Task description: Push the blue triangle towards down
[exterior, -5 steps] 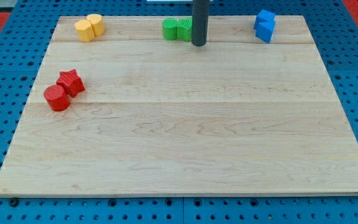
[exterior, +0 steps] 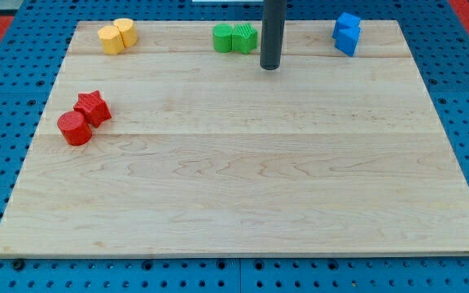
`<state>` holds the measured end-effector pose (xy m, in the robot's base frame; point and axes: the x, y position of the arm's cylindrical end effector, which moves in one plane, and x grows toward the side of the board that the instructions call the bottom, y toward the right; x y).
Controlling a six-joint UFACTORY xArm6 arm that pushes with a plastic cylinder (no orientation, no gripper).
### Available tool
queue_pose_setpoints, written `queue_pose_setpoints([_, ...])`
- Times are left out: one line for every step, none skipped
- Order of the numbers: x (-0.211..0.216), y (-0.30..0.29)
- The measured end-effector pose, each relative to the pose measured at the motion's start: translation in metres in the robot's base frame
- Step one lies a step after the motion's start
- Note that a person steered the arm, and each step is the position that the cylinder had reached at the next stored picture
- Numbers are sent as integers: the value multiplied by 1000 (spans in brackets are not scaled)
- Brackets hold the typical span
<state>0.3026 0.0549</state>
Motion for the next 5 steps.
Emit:
queue_pose_setpoints([-3, 65])
queue_pose_setpoints([-18, 107])
queue_pose_setpoints([-43, 120])
queue_pose_setpoints([-40, 134])
queue_pose_setpoints([-14, 141])
